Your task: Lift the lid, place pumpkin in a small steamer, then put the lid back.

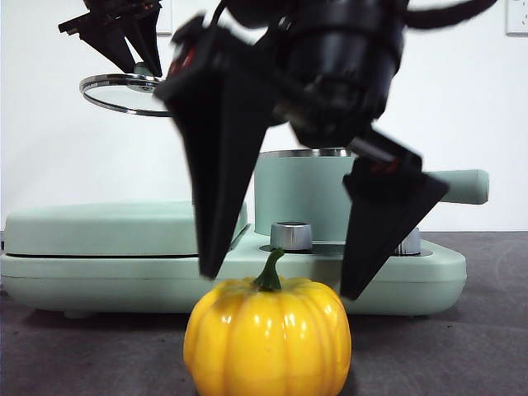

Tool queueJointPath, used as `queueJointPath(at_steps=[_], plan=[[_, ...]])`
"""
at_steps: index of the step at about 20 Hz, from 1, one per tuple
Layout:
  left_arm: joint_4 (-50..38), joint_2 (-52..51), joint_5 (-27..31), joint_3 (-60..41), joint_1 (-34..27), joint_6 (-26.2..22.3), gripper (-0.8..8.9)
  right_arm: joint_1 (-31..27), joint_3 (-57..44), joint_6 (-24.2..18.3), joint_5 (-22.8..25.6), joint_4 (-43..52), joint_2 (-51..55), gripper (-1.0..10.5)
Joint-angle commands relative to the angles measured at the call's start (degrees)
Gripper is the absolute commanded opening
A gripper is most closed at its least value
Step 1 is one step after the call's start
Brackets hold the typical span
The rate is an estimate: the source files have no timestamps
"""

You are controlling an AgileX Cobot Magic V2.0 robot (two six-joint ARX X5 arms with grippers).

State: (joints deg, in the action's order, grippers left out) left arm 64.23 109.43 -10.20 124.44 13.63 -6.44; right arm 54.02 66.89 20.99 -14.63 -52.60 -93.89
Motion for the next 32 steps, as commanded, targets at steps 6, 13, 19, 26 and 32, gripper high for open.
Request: queueJointPath(at_steps=[6, 13, 19, 26, 32], plan=[[-1.3, -0.5, -0.4, 2.3, 0.2, -0.4, 0.59, 1.7, 1.0, -1.6, 4.5, 4.7, -5.1, 6.1], [-1.6, -0.5, -0.4, 2.3, 0.2, -0.2, 0.59, 2.2, 1.0, -2.2, 4.4, 5.9, -8.8, 5.8], [-1.7, -0.5, -0.4, 2.3, 0.2, -0.2, 0.59, 2.5, 1.3, -1.9, 3.9, 5.6, -9.0, 3.6], [-2.1, -0.5, -0.4, 2.3, 0.2, -0.2, 0.59, 1.9, 17.8, -3.3, 3.9, -10.5, -9.0, 3.6], [-2.3, -0.5, -0.4, 2.3, 0.2, -0.2, 0.59, -4.8, 34.1, -6.8, 5.9, -20.4, -9.3, 3.6]])
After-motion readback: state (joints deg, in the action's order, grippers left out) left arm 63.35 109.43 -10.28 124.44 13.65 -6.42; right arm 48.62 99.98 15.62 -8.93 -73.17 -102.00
